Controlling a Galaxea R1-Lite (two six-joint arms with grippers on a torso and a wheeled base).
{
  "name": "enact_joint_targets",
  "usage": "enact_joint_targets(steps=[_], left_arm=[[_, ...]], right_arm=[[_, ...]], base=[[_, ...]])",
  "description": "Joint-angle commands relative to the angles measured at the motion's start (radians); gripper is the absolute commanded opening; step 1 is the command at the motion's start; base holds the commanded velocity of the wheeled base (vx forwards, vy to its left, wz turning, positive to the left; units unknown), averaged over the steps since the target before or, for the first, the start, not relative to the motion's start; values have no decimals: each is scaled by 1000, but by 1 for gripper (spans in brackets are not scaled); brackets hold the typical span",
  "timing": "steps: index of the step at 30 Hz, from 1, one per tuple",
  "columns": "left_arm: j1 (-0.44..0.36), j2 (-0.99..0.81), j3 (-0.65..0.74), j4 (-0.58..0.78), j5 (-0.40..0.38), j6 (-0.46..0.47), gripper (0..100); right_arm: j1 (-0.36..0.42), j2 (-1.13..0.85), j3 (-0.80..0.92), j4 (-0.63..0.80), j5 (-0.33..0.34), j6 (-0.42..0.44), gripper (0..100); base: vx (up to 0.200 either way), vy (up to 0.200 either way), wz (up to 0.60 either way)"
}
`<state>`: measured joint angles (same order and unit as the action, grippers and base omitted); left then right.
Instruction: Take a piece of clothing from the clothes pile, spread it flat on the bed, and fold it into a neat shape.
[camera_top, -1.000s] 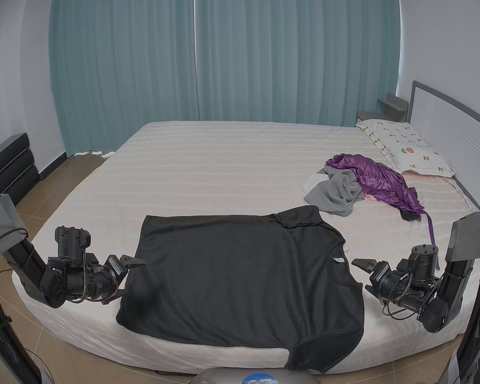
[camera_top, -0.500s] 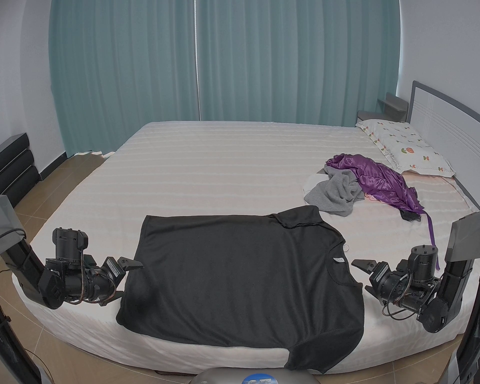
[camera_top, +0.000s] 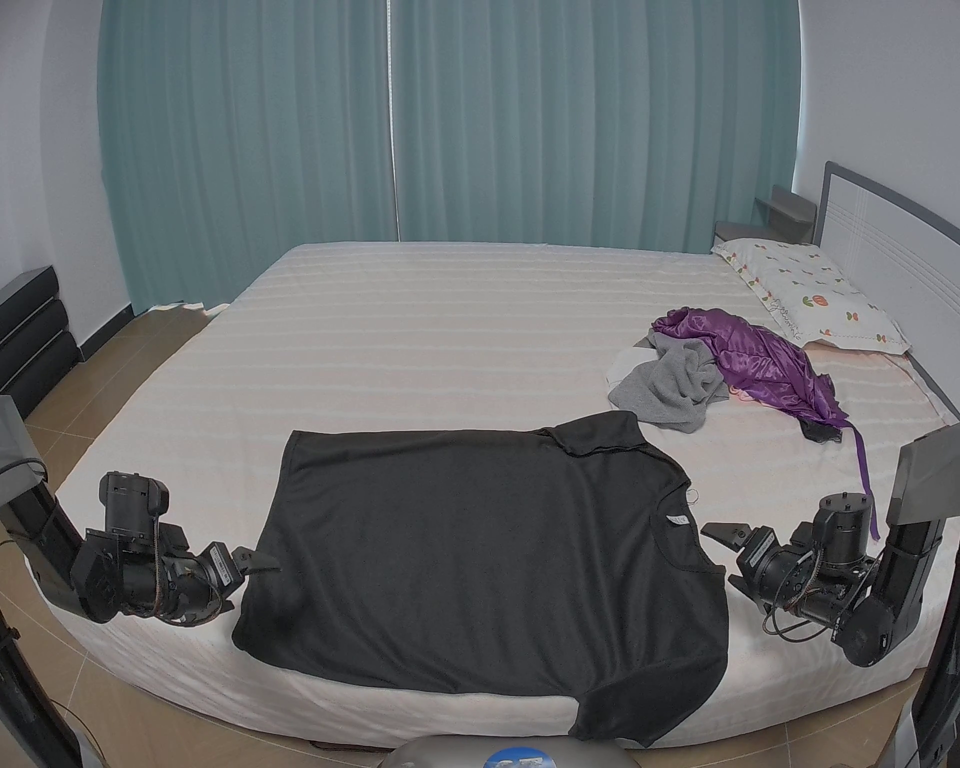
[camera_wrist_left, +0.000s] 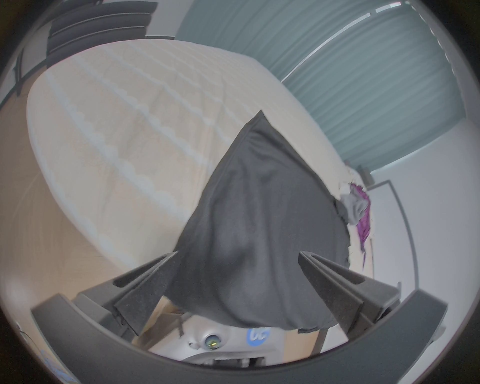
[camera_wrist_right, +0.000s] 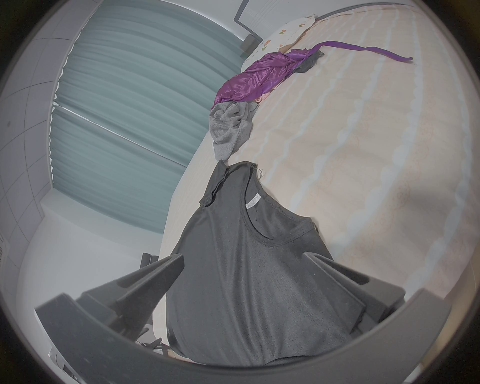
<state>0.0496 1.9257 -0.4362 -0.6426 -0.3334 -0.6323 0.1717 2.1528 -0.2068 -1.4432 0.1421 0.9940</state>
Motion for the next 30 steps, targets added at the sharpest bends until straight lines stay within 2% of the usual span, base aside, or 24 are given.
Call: enact_joint_targets(steps=[1, 4, 18, 23, 30], left_arm=[[36, 2, 10, 83, -4, 95, 100], [39, -1, 11, 127, -6, 141, 100], [36, 44, 56, 132, -12, 198, 100], [36, 81, 76, 129, -10, 284, 100], [36, 102, 66, 123, -1, 290, 100]], right_arm=[[0, 12, 0, 0, 1, 0, 100], [0, 13, 1, 0, 1, 0, 100], [0, 18, 1, 0, 1, 0, 100], [0, 18, 1, 0, 1, 0, 100], [2, 18, 1, 0, 1, 0, 100]], base=[[0, 0, 0], [0, 0, 0], [0, 0, 0], [0, 0, 0], [0, 0, 0]])
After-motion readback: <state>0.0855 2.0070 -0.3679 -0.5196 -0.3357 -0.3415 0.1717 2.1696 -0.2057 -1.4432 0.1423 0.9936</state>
